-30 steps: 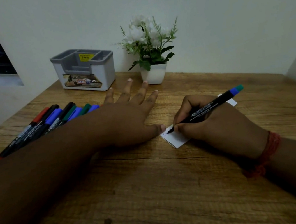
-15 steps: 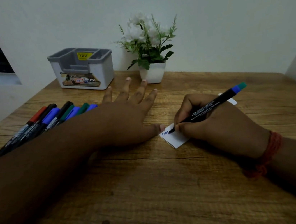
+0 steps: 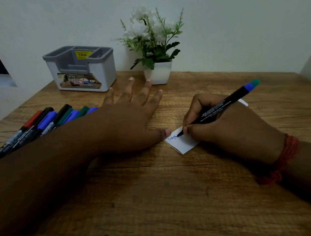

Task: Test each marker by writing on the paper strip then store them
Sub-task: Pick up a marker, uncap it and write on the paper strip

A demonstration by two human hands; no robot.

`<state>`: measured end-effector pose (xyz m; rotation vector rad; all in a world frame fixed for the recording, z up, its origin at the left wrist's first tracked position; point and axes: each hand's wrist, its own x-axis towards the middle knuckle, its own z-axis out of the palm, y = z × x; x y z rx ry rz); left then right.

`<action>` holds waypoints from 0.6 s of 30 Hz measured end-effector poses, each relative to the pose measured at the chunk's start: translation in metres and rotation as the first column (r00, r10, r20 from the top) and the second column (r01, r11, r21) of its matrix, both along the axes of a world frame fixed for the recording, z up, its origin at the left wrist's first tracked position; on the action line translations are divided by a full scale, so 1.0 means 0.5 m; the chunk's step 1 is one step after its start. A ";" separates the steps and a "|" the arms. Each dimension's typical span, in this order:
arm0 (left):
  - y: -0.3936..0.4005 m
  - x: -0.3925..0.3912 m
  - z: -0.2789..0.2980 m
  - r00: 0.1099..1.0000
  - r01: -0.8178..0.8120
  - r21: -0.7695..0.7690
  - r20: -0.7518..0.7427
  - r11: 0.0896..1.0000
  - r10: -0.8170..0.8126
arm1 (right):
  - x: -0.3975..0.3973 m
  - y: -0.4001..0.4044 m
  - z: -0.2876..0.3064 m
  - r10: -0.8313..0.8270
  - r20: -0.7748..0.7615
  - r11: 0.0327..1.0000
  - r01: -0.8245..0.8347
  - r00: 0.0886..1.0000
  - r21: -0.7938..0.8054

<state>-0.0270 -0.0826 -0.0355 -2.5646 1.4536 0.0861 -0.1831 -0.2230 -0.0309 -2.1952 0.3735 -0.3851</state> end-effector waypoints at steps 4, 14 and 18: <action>0.002 -0.001 0.003 1.000 0.003 -0.010 0.006 1.000 -0.003 | -0.005 -0.004 0.006 -0.029 0.017 0.995 0.027 0.999 0.093; 0.013 0.012 0.016 0.998 0.062 -0.060 -0.023 0.996 -0.063 | -0.023 -0.002 0.017 0.016 0.145 0.946 -0.062 0.989 0.319; 0.010 0.028 0.016 1.000 0.019 -0.109 0.021 0.994 -0.017 | -0.024 -0.015 0.017 -0.067 0.269 0.967 -0.004 0.961 0.254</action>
